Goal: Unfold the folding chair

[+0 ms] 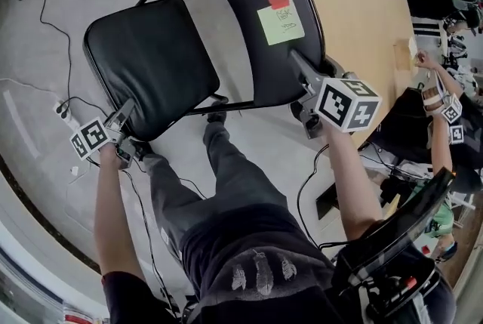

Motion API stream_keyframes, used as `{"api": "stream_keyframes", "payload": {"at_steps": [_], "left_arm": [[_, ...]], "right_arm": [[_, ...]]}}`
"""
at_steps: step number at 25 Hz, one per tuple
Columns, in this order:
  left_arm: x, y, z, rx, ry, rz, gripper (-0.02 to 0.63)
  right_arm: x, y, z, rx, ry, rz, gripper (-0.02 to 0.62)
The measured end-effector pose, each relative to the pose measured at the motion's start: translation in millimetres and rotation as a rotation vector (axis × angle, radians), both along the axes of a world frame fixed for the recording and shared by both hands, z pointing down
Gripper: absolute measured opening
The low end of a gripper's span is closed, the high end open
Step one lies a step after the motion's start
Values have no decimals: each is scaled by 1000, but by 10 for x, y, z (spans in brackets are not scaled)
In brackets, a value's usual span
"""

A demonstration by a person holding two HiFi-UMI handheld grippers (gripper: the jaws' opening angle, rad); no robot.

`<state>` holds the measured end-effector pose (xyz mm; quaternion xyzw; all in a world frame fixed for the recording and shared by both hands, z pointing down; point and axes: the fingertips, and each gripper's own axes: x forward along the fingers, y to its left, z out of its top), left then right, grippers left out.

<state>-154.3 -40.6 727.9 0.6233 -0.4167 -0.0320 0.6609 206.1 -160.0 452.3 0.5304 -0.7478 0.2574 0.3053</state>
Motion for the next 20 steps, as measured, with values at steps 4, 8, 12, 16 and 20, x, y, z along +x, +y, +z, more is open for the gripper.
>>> {"api": "stream_keyframes", "payload": {"at_steps": [4,8,12,16,20], "left_arm": [[-270,-27,227,21,11,-12,238],[-310,46,426,23,18,-45,247],[-369,31,524,29,13,-56,258],[-410,25,631,22,17,-61,267],[-481,-24,718,37,23,-61,275]], "right_arm": [[-217,8,96,10,-3,-10,181],[-309,21,115,26,11,-52,178],[-480,42,96,26,-20,-90,164],[-604,49,106,6,-56,-107,135],[-632,9,194,-6,-74,-98,132]]}}
